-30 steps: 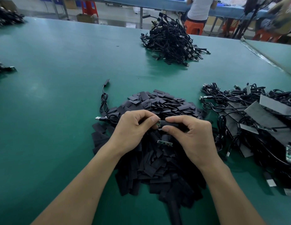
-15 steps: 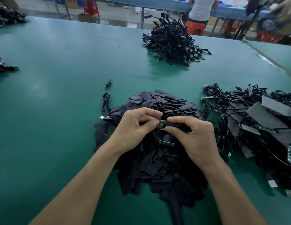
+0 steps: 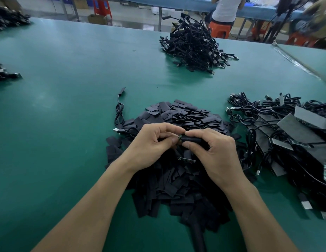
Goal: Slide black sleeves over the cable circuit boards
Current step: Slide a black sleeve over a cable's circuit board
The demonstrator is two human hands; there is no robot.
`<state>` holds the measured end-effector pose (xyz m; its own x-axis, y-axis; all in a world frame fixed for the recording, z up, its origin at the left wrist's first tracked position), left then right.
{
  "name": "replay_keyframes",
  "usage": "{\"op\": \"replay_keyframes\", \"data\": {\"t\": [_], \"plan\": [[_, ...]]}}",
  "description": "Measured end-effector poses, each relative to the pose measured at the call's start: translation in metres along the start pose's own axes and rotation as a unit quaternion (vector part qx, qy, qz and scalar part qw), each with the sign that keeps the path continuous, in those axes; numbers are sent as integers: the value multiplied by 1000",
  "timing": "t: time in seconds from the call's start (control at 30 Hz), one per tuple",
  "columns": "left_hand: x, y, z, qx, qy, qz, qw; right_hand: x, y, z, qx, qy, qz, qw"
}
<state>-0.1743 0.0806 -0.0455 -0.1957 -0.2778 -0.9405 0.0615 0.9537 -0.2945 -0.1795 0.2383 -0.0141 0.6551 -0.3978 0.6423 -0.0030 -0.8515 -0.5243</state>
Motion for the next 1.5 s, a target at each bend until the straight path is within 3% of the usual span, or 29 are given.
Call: {"op": "replay_keyframes", "data": {"t": [0.63,0.93,1.3,1.5], "plan": [[-2,1,1,10,-3,-36,999,2,0,-1,21,0,-2,1000],[6,-4,-1,-29,-11,0,1000,-8,-14,4,-133,106,-87,982],[8,-5,-1,-40,-14,-29,999,-20,-3,6,-90,165,-123,974],[0,-5,2,-67,32,-87,993,-23,-5,4,-101,189,-220,952]]}}
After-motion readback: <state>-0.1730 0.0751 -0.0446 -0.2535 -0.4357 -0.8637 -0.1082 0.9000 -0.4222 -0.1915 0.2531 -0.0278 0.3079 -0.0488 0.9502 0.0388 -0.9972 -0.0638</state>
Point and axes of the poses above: each hand's wrist, its own z-axis away from the middle knuckle, its own y-axis out of the palm, x = y × z, the point moved 7 cm from there along -z, towards the middle knuckle, and after that the axes turned 9 degrees about -z, right-handed, at the moved point
